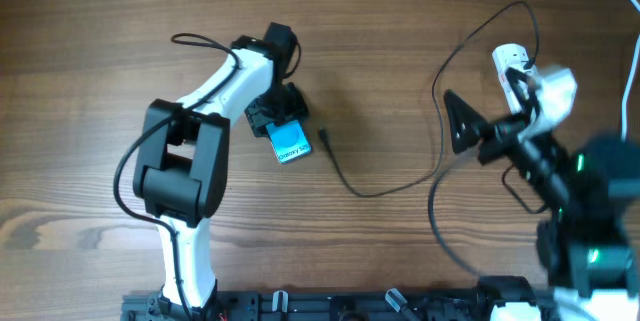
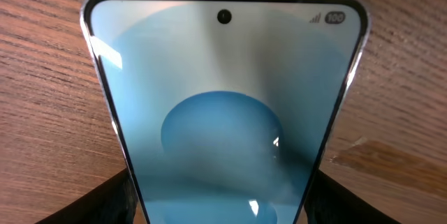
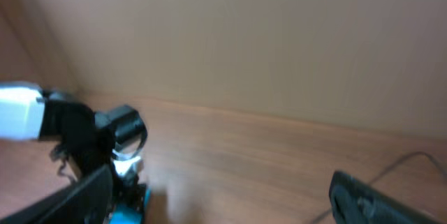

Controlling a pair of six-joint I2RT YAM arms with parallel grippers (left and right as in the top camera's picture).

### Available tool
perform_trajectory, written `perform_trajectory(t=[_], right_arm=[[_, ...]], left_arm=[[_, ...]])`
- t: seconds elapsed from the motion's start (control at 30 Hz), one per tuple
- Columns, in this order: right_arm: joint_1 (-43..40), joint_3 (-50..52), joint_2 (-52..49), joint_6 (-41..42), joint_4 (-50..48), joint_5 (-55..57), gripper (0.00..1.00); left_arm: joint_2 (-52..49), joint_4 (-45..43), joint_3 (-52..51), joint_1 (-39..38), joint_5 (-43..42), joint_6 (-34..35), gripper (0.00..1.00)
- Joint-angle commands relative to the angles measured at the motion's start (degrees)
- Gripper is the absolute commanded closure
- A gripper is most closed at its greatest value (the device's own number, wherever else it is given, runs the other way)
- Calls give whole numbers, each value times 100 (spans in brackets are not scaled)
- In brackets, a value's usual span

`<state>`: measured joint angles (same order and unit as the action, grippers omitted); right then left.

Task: Plug charger to phone and switch on socket
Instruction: 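Move the right gripper left toward the black cable near the phone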

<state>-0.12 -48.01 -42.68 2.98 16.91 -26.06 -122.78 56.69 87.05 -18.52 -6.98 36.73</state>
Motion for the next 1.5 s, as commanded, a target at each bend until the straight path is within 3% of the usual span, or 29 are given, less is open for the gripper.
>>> perform_trajectory(t=[0.0, 0.17, 0.23, 0.47, 0.7, 0.9, 1.13, 1.23, 1.33, 1.47], right_arm=[[26, -1311, -1346, -275, 1200, -1019, 0], [52, -1602, -2664, 765, 1204, -2472, 0], [306, -1602, -3263, 756, 1165, -2815, 17], [1904, -1602, -5154, 398, 728, -1928, 19], [2693, -1602, -6472, 326, -227, -1694, 18], [3182, -1602, -7368, 914, -1161, -1517, 18], [3261, -1631, -7427, 920, -1405, -1405, 19], [2975, -1729, -6905, 890, -872, -1587, 8], [2575, -1729, -6179, 754, -400, -1388, 0], [1991, -1729, -5668, 758, 136, -883, 1]], left_arm=[[-452, -59, -267, 380, -1121, -85, 29], [-452, -352, -267, 673, -2282, -505, 28], [-452, -380, -267, 675, -2280, -638, 28], [-452, -372, -267, 664, -2280, -675, 27], [-452, -376, -267, 664, -2277, -804, 27], [-452, -376, -267, 664, -2277, -804, 26], [-452, -380, -267, 664, -2273, -804, 25], [-452, -380, -267, 664, -2124, -778, 16], [-452, -382, -267, 658, -1930, -568, 0], [-452, -551, -267, 426, -1639, -149, 0]])
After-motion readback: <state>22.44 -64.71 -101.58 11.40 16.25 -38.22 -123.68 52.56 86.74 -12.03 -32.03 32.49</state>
